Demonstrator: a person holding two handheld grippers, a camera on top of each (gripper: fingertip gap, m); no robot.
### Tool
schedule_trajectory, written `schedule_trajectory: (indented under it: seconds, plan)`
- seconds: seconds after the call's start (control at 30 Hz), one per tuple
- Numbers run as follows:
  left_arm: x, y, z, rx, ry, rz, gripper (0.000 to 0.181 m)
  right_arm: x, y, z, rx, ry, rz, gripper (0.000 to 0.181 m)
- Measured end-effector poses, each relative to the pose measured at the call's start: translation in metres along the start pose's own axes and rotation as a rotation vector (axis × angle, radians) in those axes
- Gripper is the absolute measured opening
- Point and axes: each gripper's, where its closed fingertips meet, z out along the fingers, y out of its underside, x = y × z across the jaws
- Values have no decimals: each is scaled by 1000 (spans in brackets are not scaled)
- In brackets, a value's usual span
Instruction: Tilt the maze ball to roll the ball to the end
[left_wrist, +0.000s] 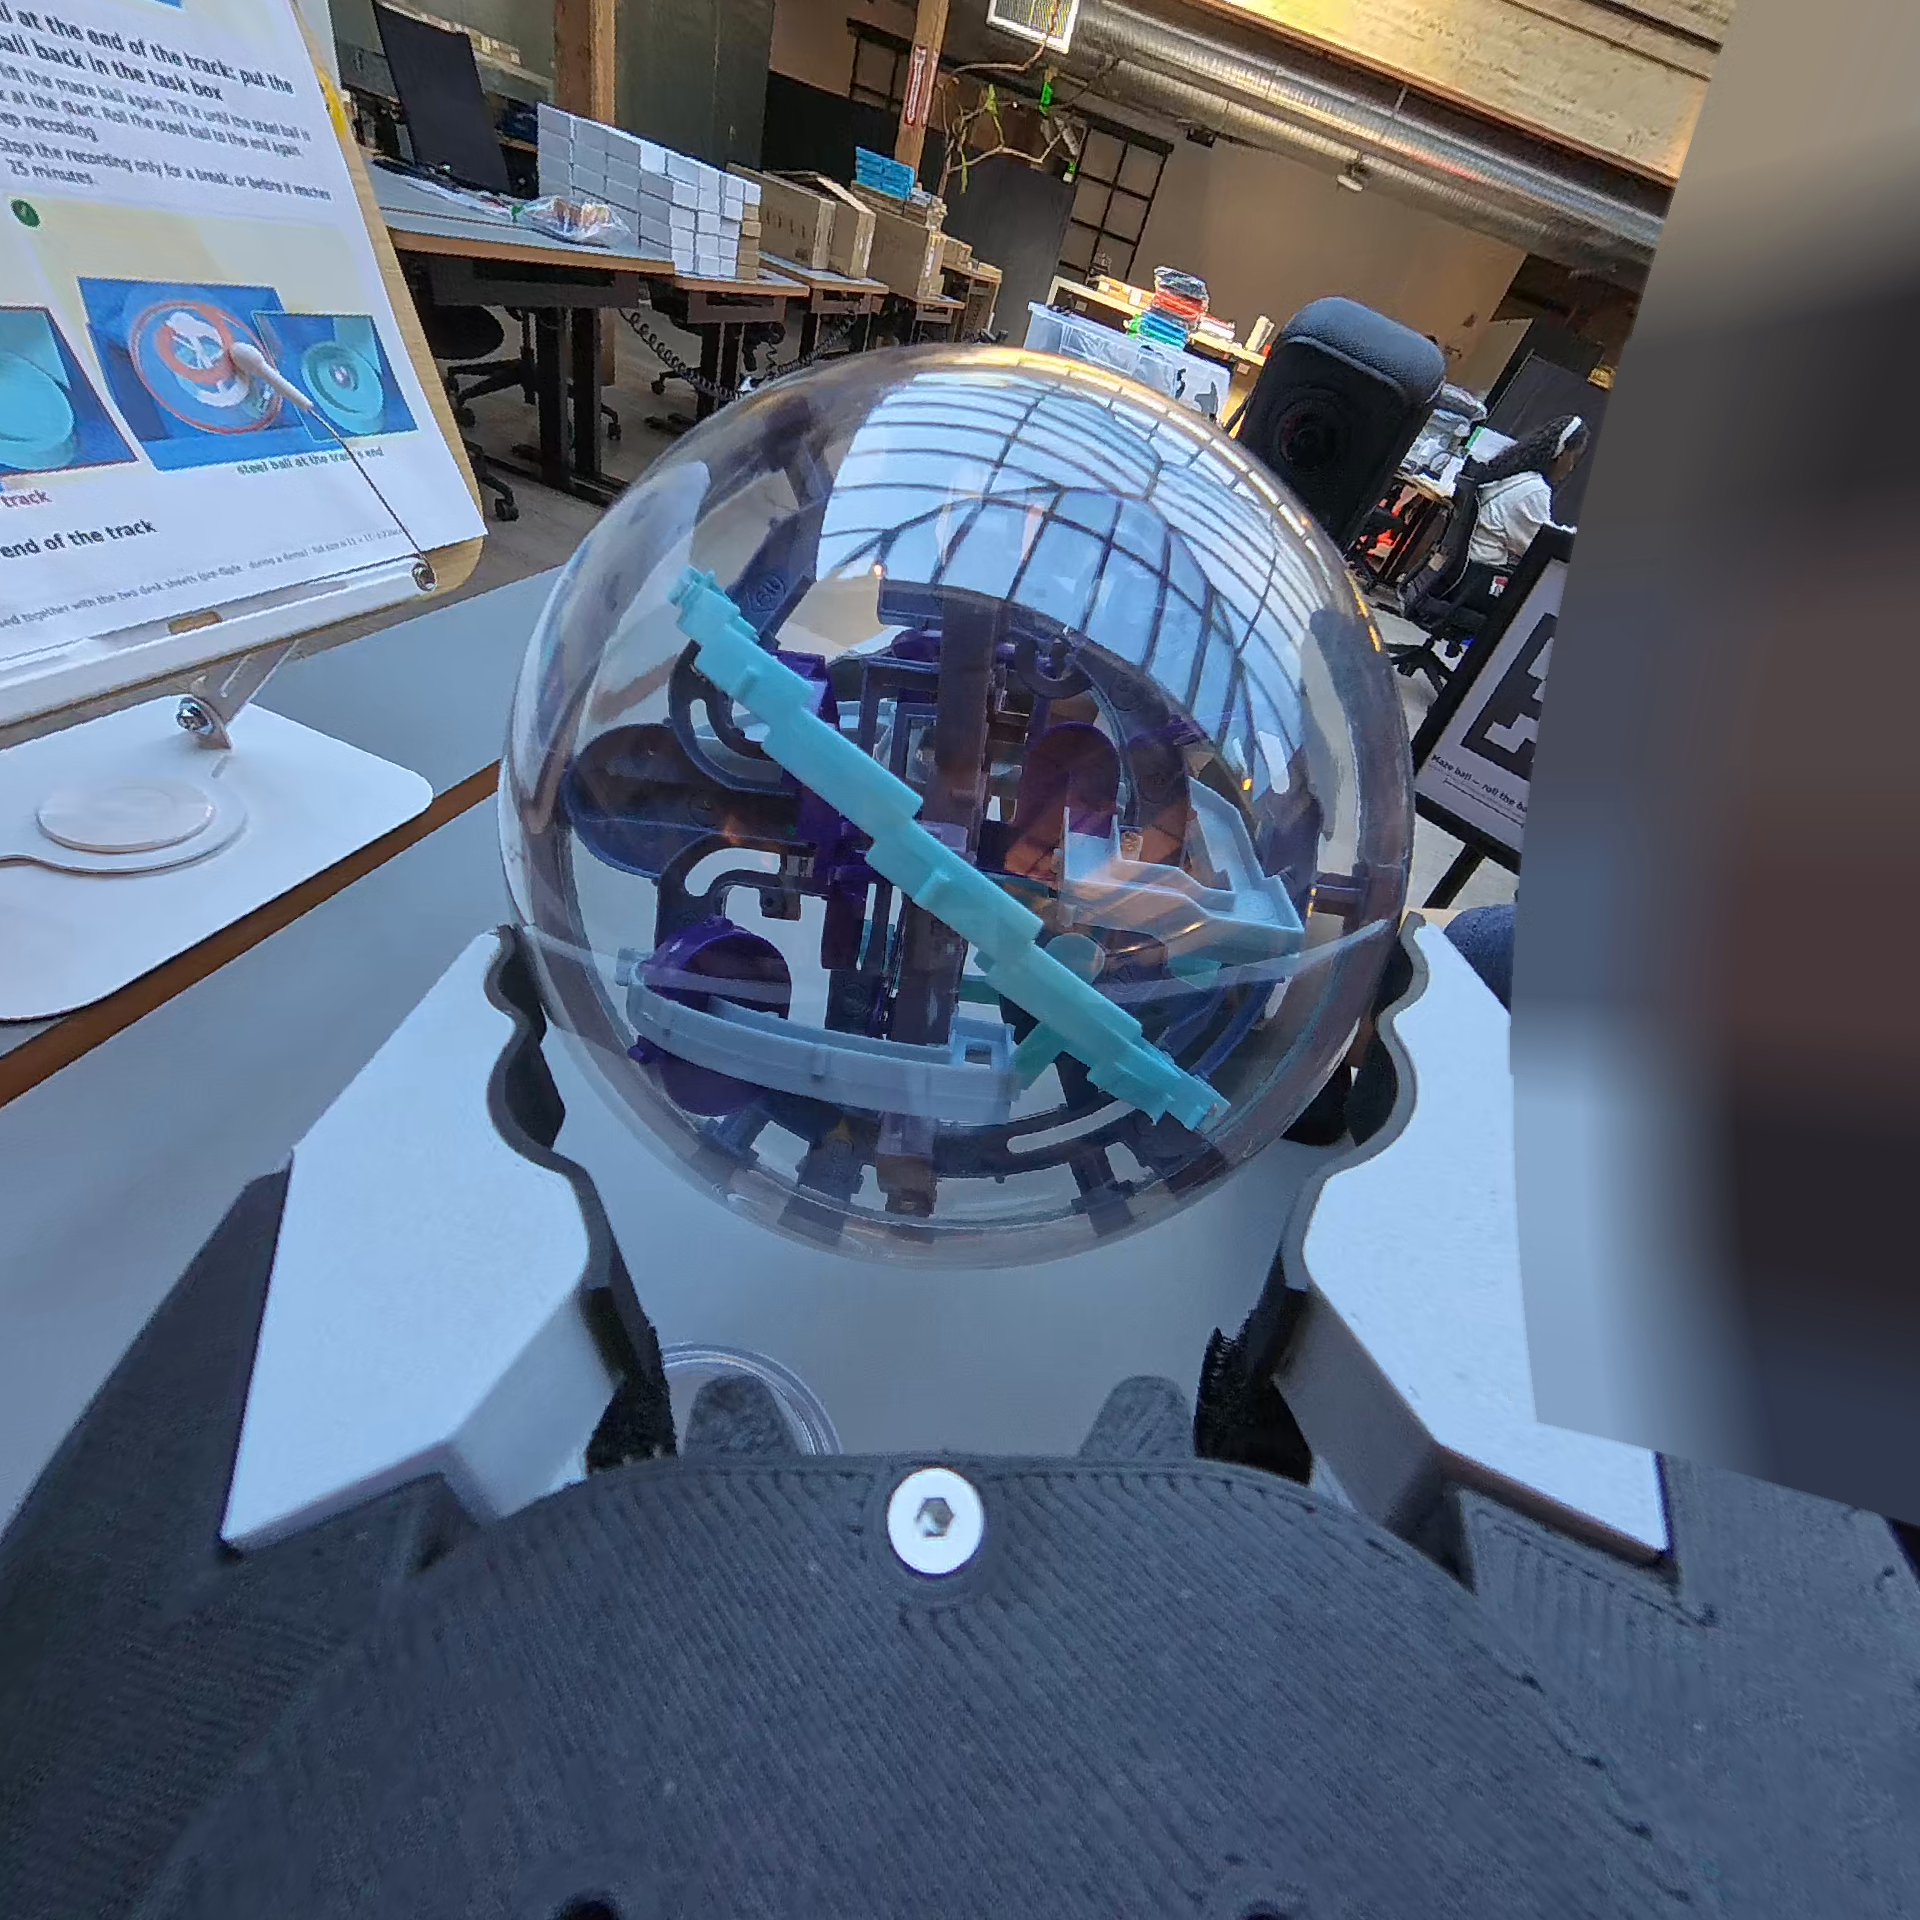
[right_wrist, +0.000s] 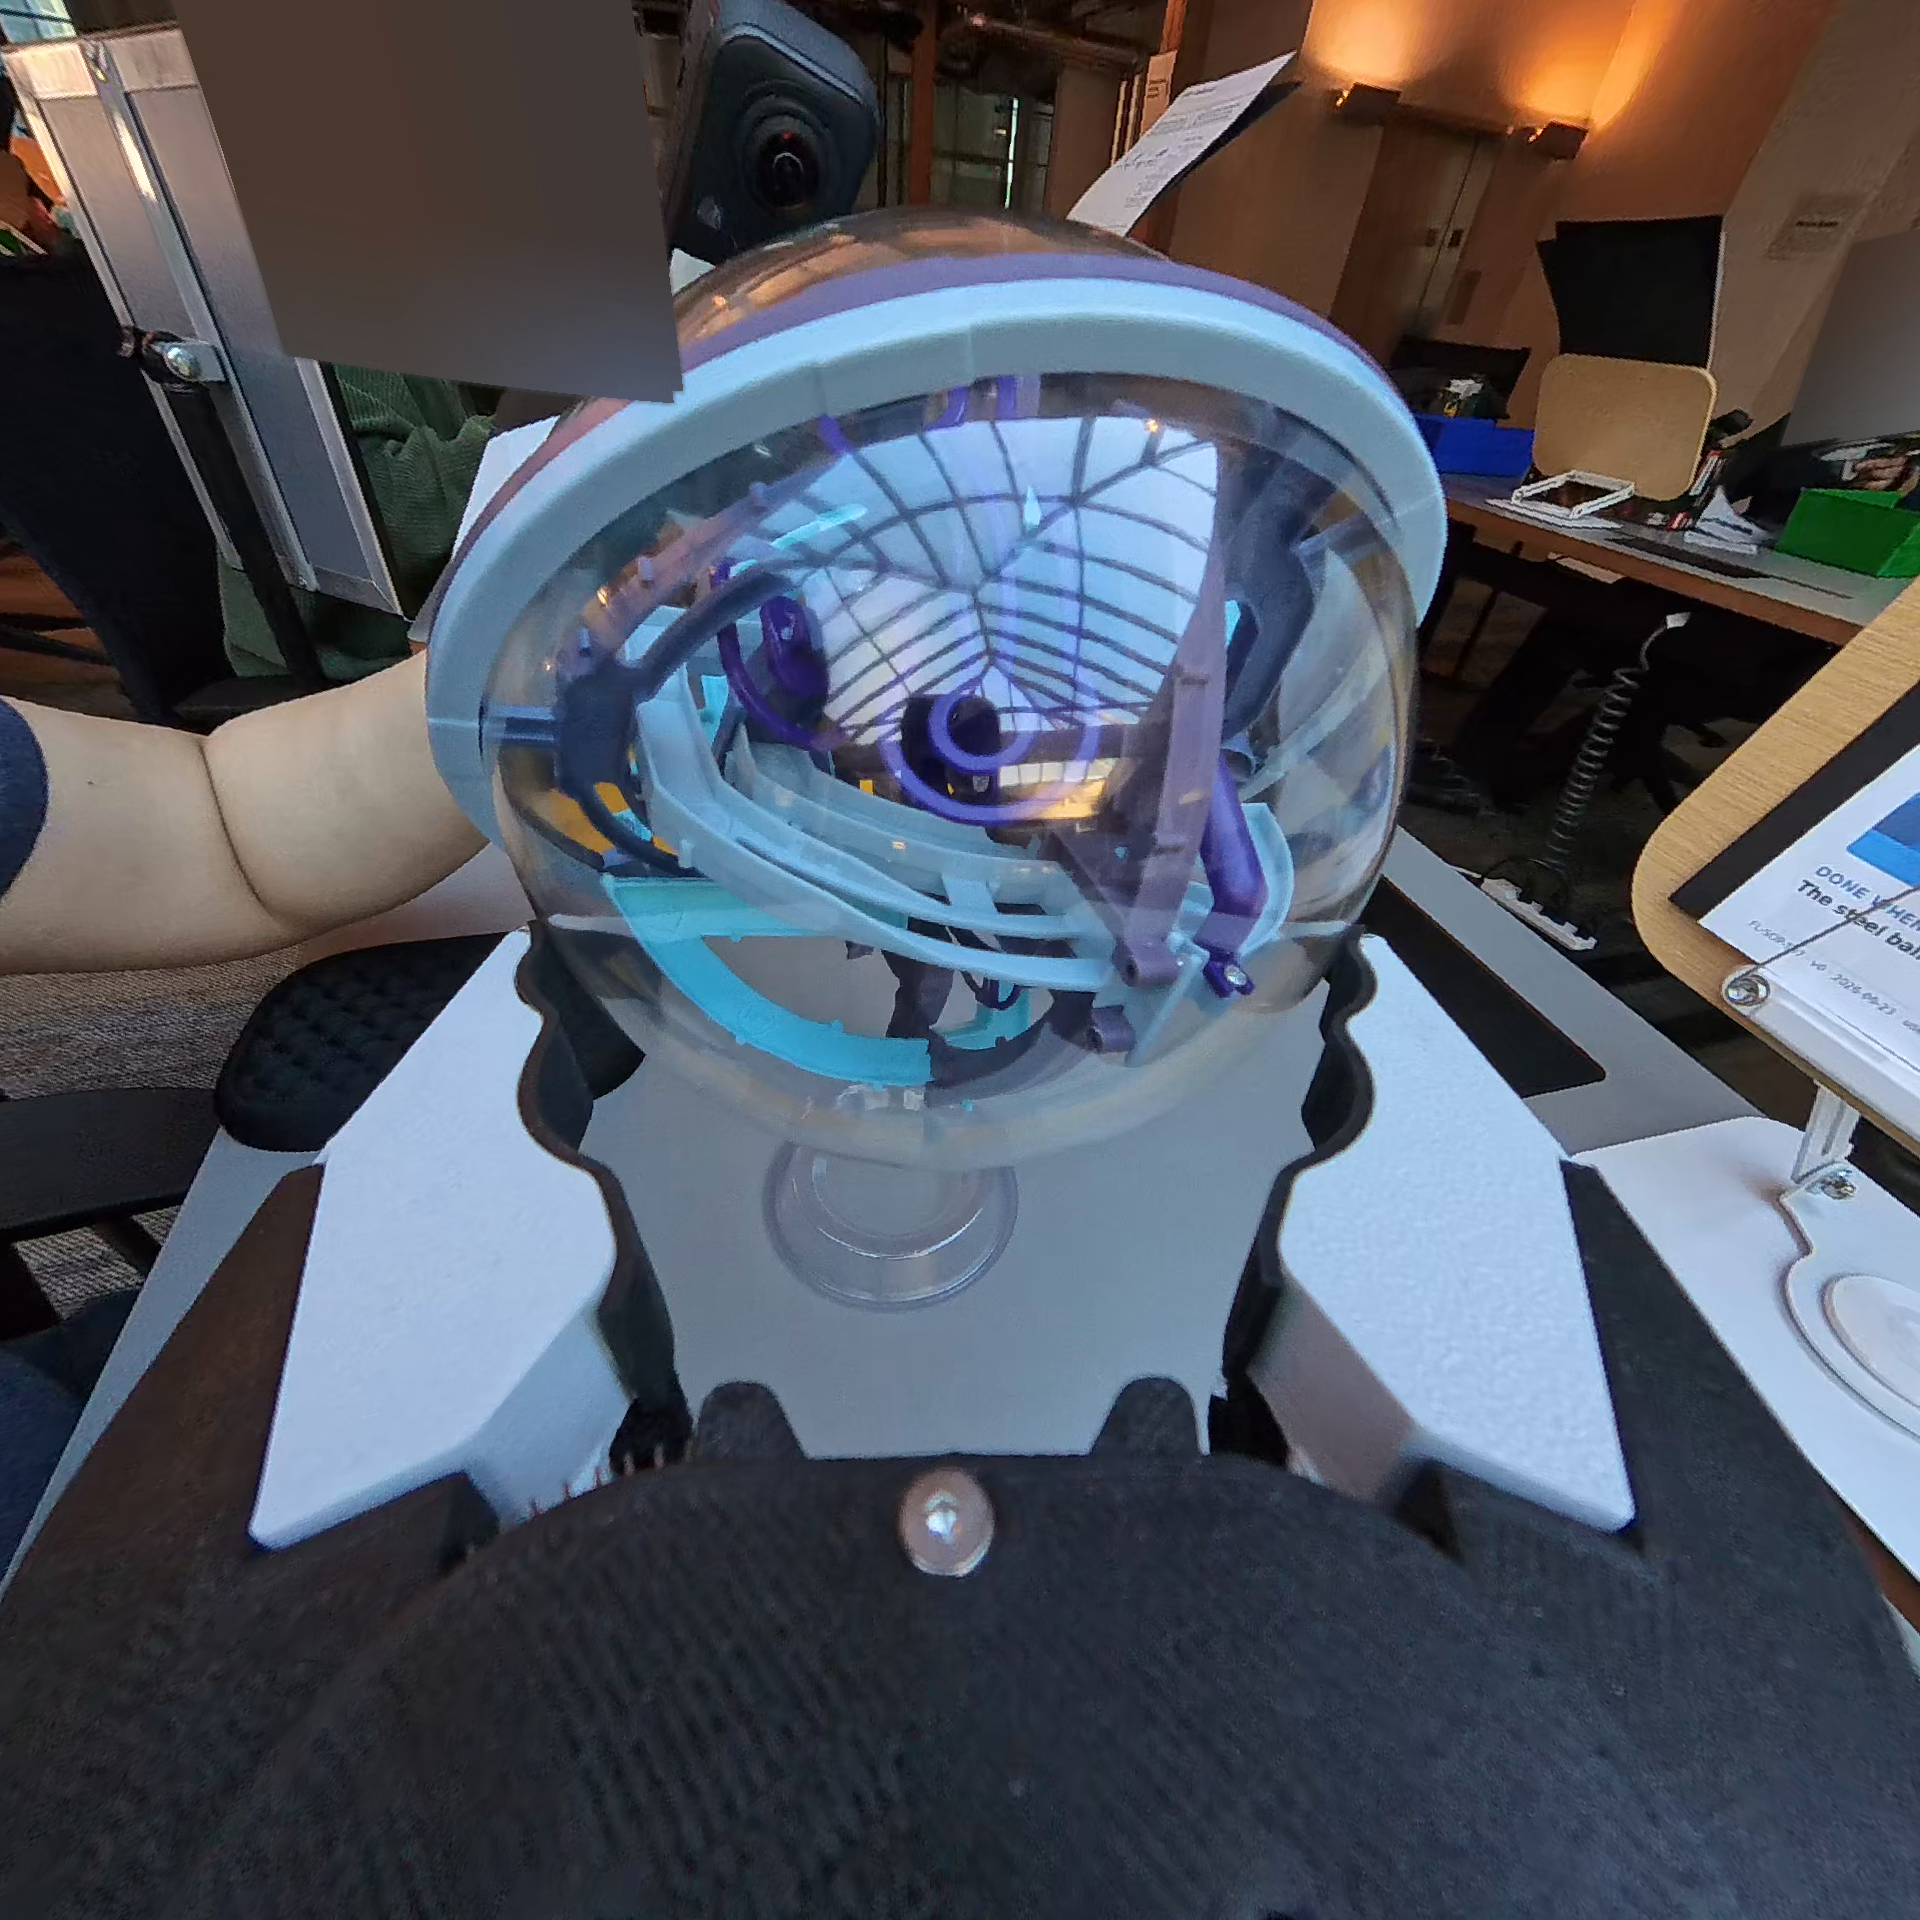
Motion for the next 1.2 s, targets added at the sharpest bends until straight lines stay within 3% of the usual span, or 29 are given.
schedule_trajectory:
  seconds: [0.63,1.0,1.2]
  plan:
    - [-6,-1,6,4,5,-53,155,7,2,-2,-1,-9,39,142]
    - [-11,-15,40,74,147,-248,152,35,-18,-32,43,9,105,141]
    - [-15,-23,54,93,156,-292,152,46,-20,-43,45,19,150,142]
